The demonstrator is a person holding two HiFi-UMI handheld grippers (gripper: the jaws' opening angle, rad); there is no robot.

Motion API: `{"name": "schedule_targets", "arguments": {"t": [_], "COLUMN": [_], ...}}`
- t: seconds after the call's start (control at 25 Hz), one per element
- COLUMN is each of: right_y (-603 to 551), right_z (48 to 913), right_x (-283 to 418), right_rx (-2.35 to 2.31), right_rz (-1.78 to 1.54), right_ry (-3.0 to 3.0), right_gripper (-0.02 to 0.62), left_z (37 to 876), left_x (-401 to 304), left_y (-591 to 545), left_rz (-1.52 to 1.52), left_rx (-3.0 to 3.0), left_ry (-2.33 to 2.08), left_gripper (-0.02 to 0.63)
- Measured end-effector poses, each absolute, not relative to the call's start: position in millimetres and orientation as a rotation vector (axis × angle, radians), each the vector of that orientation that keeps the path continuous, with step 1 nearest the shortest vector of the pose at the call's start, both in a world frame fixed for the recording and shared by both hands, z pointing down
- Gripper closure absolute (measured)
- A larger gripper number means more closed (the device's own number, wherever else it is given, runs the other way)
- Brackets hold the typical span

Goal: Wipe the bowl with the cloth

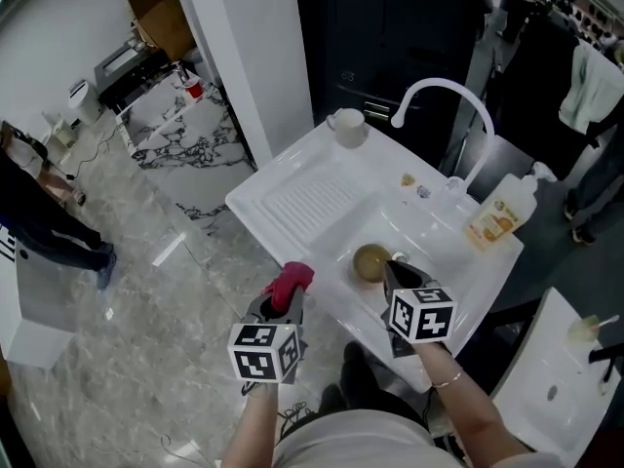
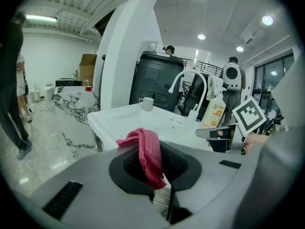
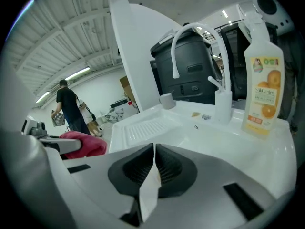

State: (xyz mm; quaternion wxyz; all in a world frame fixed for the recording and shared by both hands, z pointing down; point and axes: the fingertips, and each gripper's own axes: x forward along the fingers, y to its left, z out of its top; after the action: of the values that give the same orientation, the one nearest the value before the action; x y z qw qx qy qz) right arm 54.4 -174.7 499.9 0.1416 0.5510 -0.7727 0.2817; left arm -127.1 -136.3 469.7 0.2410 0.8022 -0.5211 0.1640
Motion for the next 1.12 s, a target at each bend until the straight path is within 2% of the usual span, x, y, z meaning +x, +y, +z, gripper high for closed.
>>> {"name": "schedule_targets", "arguments": {"t": [0.52,0.84,1.12], "right_y": [-122.7,-101.9,-90.6], "right_z": [446.0,436.4,429.5], "right_x": [33.3,33.2,35.8], "right_rx": [1.588,1.594,1.598], "right_rz": [0.725,0.781,0.694], "right_ry": [-2.377,-2.45,-2.448], "right_gripper": [0.591,0.591,0.591], "left_z": [459.2,451.7,446.3], "left_x": [-147.6,-147.1,-146.1], "left_y": [-110.3,-98.4,-91.2], "left_rz": [0.422,0.399,0.383], "left_rx": [2.208,2.23,2.24], "left_ry": [-1.449,-1.443,-1.451], "left_gripper": [0.56,0.56,0.56]}}
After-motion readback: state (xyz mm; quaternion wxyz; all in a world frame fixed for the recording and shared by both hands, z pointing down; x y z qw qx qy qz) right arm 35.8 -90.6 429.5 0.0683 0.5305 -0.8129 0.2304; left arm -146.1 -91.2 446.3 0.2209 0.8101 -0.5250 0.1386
